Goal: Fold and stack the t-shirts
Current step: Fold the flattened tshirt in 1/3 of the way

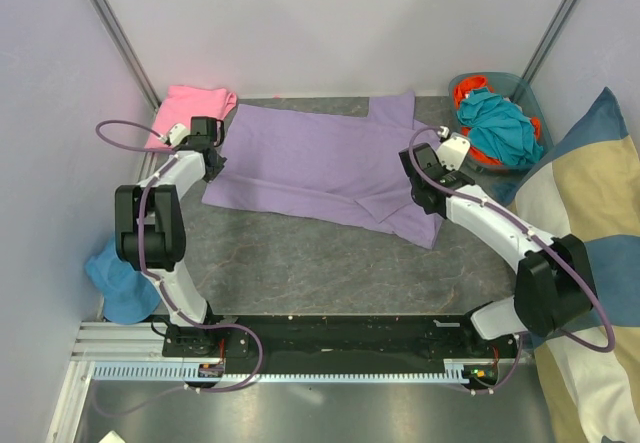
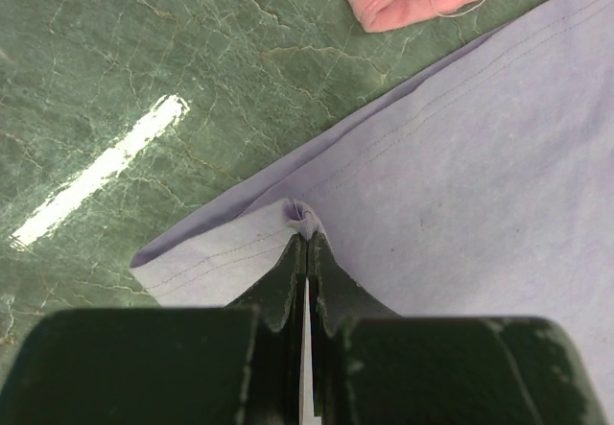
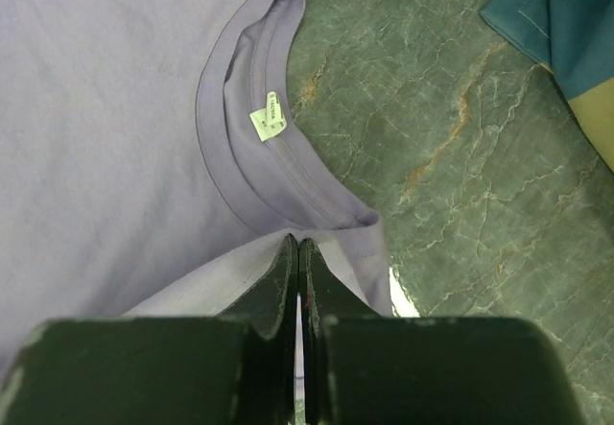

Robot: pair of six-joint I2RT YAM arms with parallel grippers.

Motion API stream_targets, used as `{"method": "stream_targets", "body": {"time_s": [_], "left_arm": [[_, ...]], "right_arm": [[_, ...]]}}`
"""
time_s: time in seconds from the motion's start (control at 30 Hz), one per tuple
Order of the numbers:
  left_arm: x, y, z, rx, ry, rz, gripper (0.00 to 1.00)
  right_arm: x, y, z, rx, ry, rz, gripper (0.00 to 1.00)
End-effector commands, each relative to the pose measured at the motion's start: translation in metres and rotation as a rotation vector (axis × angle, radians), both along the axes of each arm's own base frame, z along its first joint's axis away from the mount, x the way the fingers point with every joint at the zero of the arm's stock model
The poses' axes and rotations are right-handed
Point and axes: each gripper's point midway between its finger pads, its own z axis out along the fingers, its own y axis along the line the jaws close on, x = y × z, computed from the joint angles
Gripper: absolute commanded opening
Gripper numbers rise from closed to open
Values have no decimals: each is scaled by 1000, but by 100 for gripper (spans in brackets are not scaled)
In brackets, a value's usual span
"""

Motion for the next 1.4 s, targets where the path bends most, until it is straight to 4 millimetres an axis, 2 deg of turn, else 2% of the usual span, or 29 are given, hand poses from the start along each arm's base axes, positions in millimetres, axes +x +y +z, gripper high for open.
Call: {"method": "stream_targets", "body": {"time_s": [0.0, 0.6, 1.13, 1.37], "left_arm": [[16, 8, 12, 43, -37, -5, 2], [20, 8, 3, 47, -17, -17, 2], [17, 7, -9, 41, 11, -18, 2], [18, 7, -12, 43, 15, -18, 2]], "right_arm": [[21, 4, 14, 15, -45, 8, 0], [40, -5, 4, 21, -24, -1, 0], [73, -6, 2, 27, -16, 6, 0], [83, -8, -7, 30, -2, 3, 0]]}}
